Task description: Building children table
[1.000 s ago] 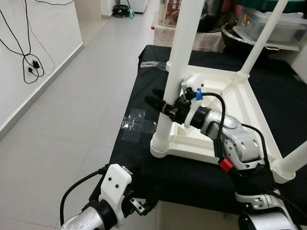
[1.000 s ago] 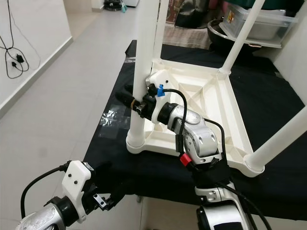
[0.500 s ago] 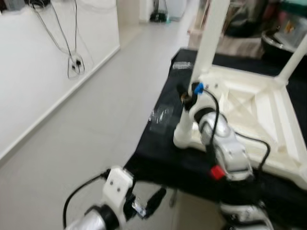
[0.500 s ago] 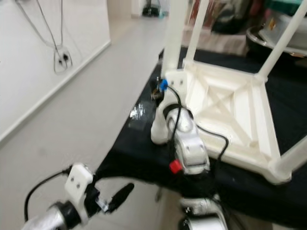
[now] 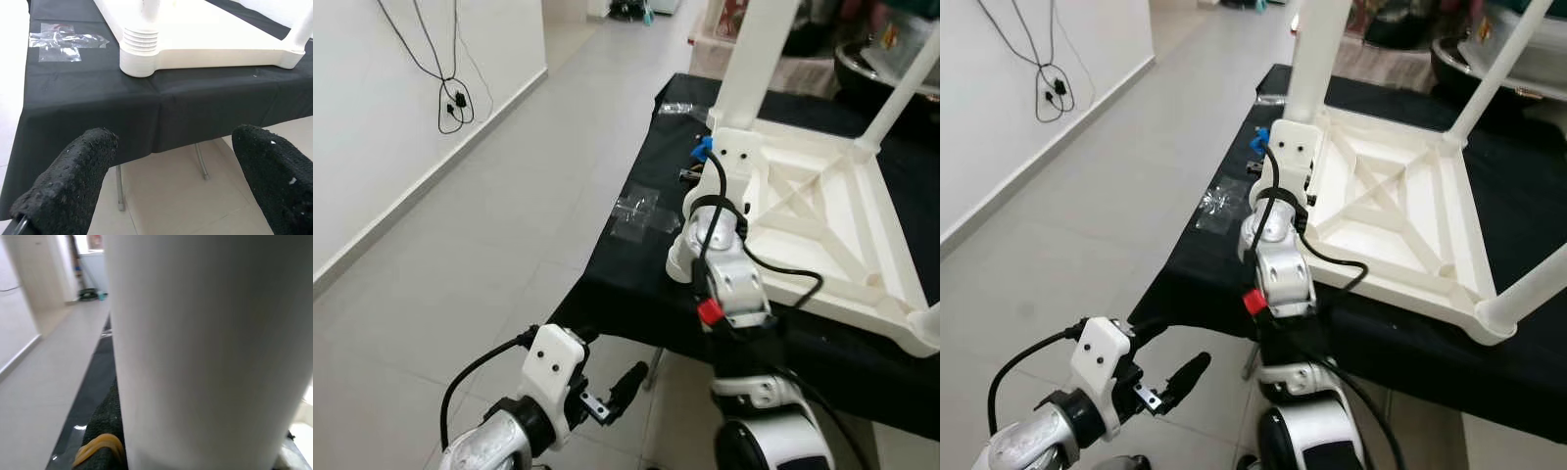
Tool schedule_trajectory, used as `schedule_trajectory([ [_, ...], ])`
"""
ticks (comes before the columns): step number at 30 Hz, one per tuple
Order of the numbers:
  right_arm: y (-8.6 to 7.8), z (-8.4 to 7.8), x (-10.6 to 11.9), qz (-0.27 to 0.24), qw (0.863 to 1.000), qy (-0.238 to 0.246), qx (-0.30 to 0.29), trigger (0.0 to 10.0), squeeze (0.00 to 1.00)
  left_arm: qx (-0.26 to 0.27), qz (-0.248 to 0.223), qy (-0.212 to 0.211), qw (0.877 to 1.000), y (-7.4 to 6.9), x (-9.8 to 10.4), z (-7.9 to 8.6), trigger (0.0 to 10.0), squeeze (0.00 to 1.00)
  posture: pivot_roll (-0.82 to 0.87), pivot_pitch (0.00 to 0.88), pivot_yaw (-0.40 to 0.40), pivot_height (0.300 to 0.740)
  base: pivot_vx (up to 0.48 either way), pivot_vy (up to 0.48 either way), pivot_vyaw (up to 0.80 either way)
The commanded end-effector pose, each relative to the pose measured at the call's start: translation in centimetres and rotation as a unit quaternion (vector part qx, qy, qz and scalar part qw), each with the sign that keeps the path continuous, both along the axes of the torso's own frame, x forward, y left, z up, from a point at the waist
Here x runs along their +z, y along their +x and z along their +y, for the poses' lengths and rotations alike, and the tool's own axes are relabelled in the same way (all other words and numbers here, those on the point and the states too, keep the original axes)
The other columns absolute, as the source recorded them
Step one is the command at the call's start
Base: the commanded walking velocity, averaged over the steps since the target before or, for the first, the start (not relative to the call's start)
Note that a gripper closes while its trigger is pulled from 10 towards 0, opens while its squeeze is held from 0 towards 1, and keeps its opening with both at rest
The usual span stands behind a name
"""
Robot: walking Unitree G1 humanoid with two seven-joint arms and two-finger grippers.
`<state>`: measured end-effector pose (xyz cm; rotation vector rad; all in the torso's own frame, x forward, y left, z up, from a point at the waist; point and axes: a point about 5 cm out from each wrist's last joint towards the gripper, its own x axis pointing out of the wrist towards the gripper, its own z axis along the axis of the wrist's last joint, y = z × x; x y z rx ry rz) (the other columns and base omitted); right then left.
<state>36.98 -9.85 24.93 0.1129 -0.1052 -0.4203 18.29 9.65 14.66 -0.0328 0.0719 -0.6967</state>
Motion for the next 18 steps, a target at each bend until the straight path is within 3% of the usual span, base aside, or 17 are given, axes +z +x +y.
schedule_trajectory([
  [1, 0.1, -1.16, -3.08, 0.065, 0.997, 0.006, -0.047, 10.0, 0.0, 0.001, 0.005, 0.002, 1.0, -0.03, -0.27, -0.05, 10.0, 0.0, 0.1, 0.168, -0.108, 0.74, 0.0, 0.0, 0.0],
  [5, 0.0, -1.32, -3.02, 0.07, 0.991, 0.008, -0.117, 10.0, 0.0, 0.004, 0.005, 0.0, 1.0, 0.04, -0.19, 0.12, 10.0, 0.0, 0.1, 0.164, -0.106, 0.74, 0.0, 0.0, 0.0],
  [8, -0.1, -1.17, -3.55, 0.104, 0.974, 0.017, -0.2, 10.0, 0.0, 0.003, 0.004, 0.004, 1.0, 0.15, -0.24, 0.09, 10.0, 0.0, 0.12, 0.169, -0.105, 0.74, 0.0, 0.0, 0.0],
  [11, -0.1, -1.16, -3.58, 0.104, 0.97, 0.024, -0.218, 10.0, 0.0, 0.003, 0.003, 0.004, 1.0, 0.16, -0.21, 0.05, 10.0, 0.0, 0.12, 0.17, -0.103, 0.74, 0.0, 0.0, 0.0],
  [14, -0.01, -1.02, -3.57, 0.106, 0.958, 0.067, -0.257, 10.0, 0.0, 0.001, 0.003, 0.005, 1.0, 0.13, -0.19, -0.04, 10.0, 0.0, 0.16, 0.165, -0.112, 0.74, 0.0, 0.0, 0.0],
  [18, 0.07, -1.03, -3.39, 0.101, 0.955, 0.077, -0.269, 10.0, 0.0, 0.004, 0.002, 0.006, 1.0, 0.15, -0.19, 0.03, 10.0, 0.0, 0.17, 0.164, -0.112, 0.74, 0.0, 0.0, 0.0],
])
